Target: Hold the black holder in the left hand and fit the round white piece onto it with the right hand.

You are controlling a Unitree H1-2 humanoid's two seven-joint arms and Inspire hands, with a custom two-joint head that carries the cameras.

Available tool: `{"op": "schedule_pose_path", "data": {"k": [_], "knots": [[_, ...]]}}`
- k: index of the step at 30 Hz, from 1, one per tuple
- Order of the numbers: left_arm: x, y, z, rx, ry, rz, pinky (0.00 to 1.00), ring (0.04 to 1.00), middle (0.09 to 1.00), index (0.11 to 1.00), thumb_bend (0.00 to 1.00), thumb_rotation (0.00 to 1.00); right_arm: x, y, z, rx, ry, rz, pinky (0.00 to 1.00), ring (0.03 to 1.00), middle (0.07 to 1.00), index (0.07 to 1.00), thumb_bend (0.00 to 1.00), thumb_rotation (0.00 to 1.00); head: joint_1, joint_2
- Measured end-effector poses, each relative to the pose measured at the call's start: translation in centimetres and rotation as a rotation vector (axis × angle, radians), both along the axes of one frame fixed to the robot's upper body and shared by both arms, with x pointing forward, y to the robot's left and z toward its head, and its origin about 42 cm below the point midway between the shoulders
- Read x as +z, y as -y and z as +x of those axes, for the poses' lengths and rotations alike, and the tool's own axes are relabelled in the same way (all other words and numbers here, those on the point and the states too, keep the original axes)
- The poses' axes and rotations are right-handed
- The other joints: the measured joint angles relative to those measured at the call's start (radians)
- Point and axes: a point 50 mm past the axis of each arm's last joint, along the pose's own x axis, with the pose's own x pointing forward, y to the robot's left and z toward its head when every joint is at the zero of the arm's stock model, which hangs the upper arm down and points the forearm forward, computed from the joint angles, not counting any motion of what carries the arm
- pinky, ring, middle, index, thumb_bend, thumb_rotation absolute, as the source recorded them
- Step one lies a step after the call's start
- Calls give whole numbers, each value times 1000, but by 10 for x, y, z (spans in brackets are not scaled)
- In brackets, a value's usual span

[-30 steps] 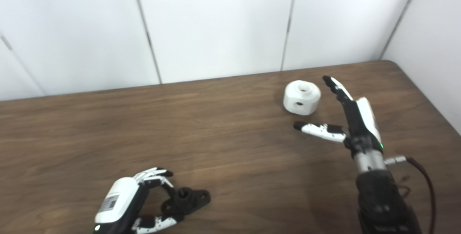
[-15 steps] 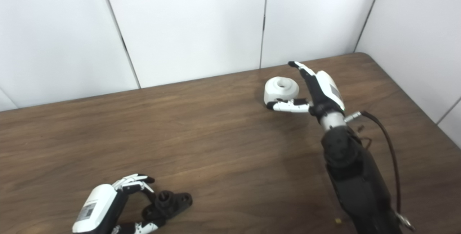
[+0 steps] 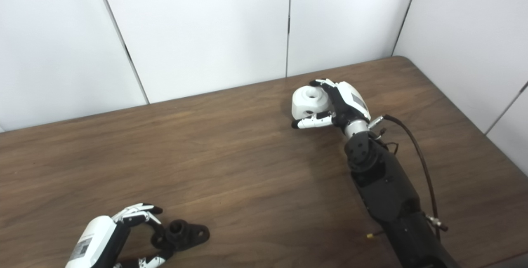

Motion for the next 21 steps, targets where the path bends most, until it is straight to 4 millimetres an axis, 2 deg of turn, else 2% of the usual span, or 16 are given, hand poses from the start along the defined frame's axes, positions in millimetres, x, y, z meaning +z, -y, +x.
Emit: {"op": "schedule_pose_path", "data": {"k": [8, 16, 21], "knots": [[1, -1, 0, 3, 3, 0, 764, 828, 759, 487, 517, 44, 3, 11, 12, -21, -17, -27, 871, 978, 933, 838, 836, 300, 6, -2], [1, -1, 0, 3, 1, 1, 762, 833, 763, 487, 517, 44, 10, 25, 11, -39, -9, -60, 841, 958, 925, 835, 825, 308, 11, -2], [1, -1, 0, 3, 1, 3, 762, 835, 765, 487, 517, 44, 11, 26, 11, -41, -7, -57, 822, 945, 913, 821, 820, 304, 17, 2]]}}
